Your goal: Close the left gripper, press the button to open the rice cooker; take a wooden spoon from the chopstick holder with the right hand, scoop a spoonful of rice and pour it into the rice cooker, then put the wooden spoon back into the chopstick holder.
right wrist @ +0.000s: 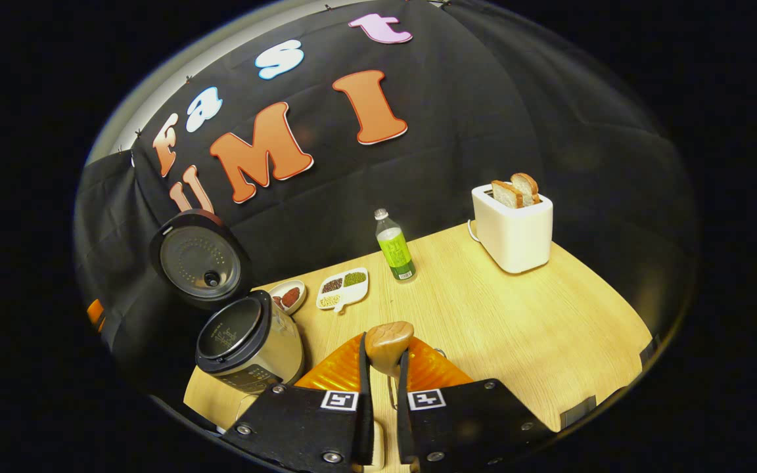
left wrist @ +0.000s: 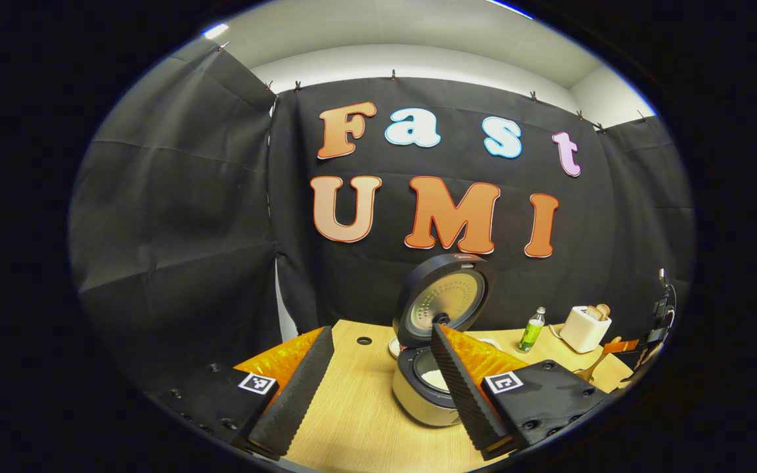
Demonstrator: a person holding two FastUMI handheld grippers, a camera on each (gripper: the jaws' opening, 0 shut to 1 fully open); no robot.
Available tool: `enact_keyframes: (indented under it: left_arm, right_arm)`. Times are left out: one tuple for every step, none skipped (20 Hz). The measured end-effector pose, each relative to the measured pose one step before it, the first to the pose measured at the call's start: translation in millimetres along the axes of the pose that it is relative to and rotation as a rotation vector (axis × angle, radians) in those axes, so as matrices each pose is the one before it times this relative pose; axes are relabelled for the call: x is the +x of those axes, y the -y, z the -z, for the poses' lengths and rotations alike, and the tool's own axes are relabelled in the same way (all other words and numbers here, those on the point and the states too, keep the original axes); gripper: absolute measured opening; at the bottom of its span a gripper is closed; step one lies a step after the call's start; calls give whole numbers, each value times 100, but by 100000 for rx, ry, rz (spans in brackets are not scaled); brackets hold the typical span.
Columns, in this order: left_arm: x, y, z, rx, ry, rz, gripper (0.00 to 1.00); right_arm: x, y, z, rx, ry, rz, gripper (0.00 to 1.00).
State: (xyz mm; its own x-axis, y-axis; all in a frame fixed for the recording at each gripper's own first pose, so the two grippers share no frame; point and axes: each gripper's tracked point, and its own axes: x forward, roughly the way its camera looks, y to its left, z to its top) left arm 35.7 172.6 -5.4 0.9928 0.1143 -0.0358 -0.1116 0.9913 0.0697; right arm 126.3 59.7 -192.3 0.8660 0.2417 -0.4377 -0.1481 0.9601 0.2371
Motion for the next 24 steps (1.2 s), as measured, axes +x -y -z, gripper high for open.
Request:
enact_keyframes:
  left_arm:
    - [-108,-264,43,26,-275,-678,99]
    - [22,-184,28,100,-167,-675,97]
    - [-58,-239,-27,308,-95,-690,98]
    - [76,-175,32,333,-31,-535,97]
    - [24,-52,-27,221,-171,-179,98]
    - [20,139,123,111,-187,2,99]
    - [117,86,-106,30,23,-42,98]
    - [109,135,-49,68,57,-6,98]
    - [141,263,-23,20,-23,156,98]
    - [205,424,-5,-245,-177,408,98]
    - [175,541,-130,-455,63,927,98]
    - [302,451,-237,-136,232,659,98]
    - [204,429,-335,496,269,556,98]
    - [175,497,-318,797,515,334,99]
    - [257,450,-443,775,548,340,99]
    - [353,537,-301,420,483,440,99]
    - [459,552,-291,157,-312,254,99]
    - [468,364,-10,-306,-1452,-531,99]
    - [619,634,-498,-855,-129,65,98]
    - [884,788,-658,-909,139,517,98]
    - [1007,983,-715,-604,21,1095,98]
    - [1318,798,-641,-2,-517,457,98]
    - [1378,680,-639,356,-202,178,99]
    - [1489,625,-552,129,-780,120,98]
  right_arm:
    - [237,243,297,1211,-612,-579,13]
    - [24,49,267,1589,-855,-848,15]
    - [203,333,454,1925,-2009,-247,16]
    - [299,480,535,1479,-1669,82,17]
    - [72,277,46,413,-316,-353,19]
    - [-66,124,-187,864,395,211,20]
    - [52,313,-58,440,-740,466,22]
    - [-350,618,-418,-314,365,1774,25]
    - [28,509,-410,-1096,798,1622,27]
    - [-62,456,-493,-1831,47,1834,41]
    - [-249,496,-359,-2166,-567,2128,58]
    - [-333,548,-589,-1960,555,2168,72]
    - [-485,323,-890,-1644,953,1483,81]
    - [-579,350,-881,-1635,1162,1669,93]
    - [-707,55,-1068,-2033,2028,586,95]
    - [-724,83,-1235,-1913,2502,822,95]
    - [-762,-47,-1395,-1919,2587,499,95]
    - [-595,50,-1230,-2044,2170,123,95]
    - [-719,-138,-1281,-1596,2315,-259,95]
    - [-749,-30,-1461,-932,2571,-602,95]
    - [-634,-81,-1349,-345,1948,-428,95]
    - [-603,112,-1048,-468,1744,-538,94]
    - [-587,172,-1106,-419,1765,162,94]
    - [-502,285,-1010,-60,1906,202,94]
